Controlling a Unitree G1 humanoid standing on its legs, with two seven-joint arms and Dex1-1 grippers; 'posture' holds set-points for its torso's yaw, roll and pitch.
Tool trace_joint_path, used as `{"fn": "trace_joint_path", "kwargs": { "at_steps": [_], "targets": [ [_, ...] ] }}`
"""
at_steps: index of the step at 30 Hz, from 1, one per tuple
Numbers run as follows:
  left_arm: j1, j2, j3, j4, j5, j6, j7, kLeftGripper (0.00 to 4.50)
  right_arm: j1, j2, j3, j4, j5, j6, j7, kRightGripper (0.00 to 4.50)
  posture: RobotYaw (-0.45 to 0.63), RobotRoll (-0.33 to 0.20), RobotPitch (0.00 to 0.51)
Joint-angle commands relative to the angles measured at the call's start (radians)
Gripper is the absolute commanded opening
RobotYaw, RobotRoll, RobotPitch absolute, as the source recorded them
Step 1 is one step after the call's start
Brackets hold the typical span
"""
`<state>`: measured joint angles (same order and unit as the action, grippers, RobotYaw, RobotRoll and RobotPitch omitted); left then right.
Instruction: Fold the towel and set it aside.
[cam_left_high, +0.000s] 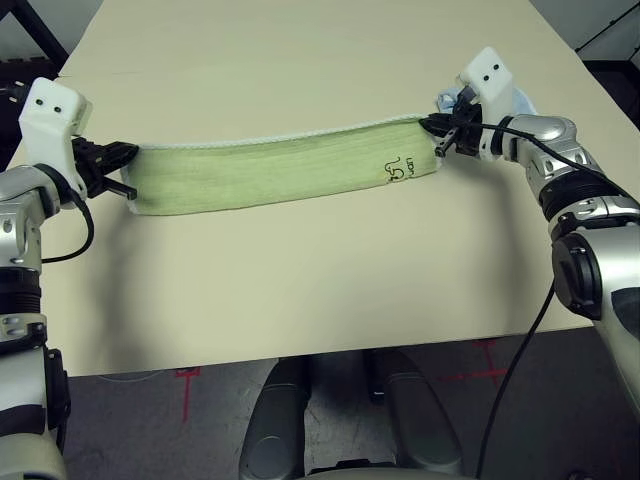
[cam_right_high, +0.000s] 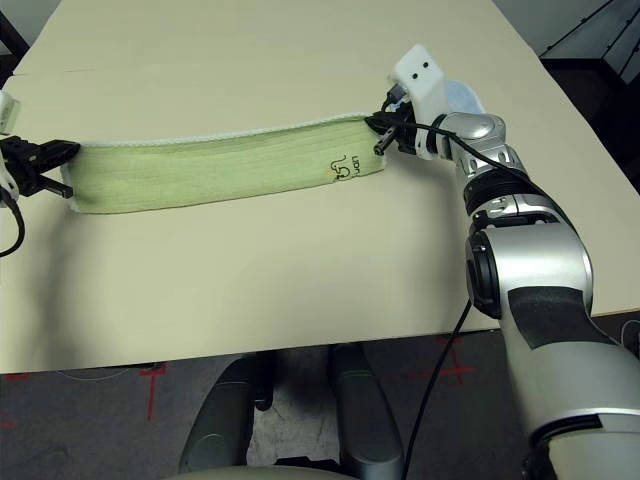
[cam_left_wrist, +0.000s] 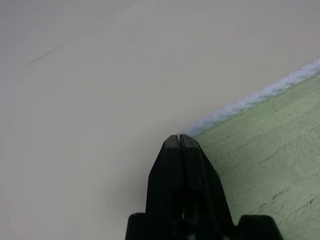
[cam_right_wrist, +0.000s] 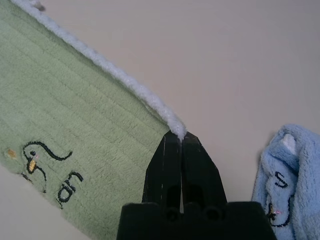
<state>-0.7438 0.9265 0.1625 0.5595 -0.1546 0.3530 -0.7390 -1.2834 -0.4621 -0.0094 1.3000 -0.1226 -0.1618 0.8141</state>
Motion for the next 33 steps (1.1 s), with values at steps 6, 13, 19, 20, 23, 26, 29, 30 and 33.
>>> {"fn": "trace_joint_path", "kwargs": {
  "at_steps": [6,13,19,20,23,26,29,30,33],
  "targets": [
    [-0.015,0.004,-0.027,0.049,0.036,-0.017,-0.019,0.04,0.004,0.01,0.01,0.015,-0.024,0.013,-0.049,0.0,0.04,0.0,0.236],
    [-0.014,0.008,-0.011,0.053,0.055,-0.033,0.015,1.77,0.008,0.018,-0.025,0.009,0.005,0.015,-0.05,2.24,0.04,0.0,0.231],
    [-0.011,0.02,0.071,-0.029,-0.012,-0.028,0.01,4.12,0.027,-0.001,-0.137,-0.011,0.131,0.004,0.039,4.49,0.04,0.0,0.231],
    [-0.012,0.015,0.091,-0.049,-0.033,-0.024,0.002,4.48,0.029,-0.002,-0.16,-0.015,0.158,0.006,0.064,4.5,0.03,0.0,0.219],
    [0.019,-0.007,0.164,-0.193,-0.176,0.044,-0.094,4.48,0.042,-0.004,-0.246,-0.036,0.269,0.051,0.219,4.5,0.03,0.0,0.219],
    [0.083,-0.03,0.212,-0.336,-0.309,0.137,-0.167,4.48,0.064,-0.002,-0.29,-0.057,0.339,0.098,0.343,4.5,0.03,0.0,0.212],
    [0.179,-0.082,0.217,-0.459,-0.374,0.149,-0.188,4.48,0.118,0.019,-0.293,-0.094,0.369,0.103,0.424,4.5,0.03,0.0,0.21],
    [0.198,-0.091,0.215,-0.48,-0.381,0.15,-0.185,4.48,0.128,0.023,-0.292,-0.103,0.376,0.107,0.436,4.5,0.03,0.0,0.21],
    [0.248,-0.13,0.192,-0.535,-0.382,0.123,-0.184,4.48,0.155,0.03,-0.285,-0.129,0.391,0.152,0.461,4.5,0.03,0.0,0.208]
  ]
}}
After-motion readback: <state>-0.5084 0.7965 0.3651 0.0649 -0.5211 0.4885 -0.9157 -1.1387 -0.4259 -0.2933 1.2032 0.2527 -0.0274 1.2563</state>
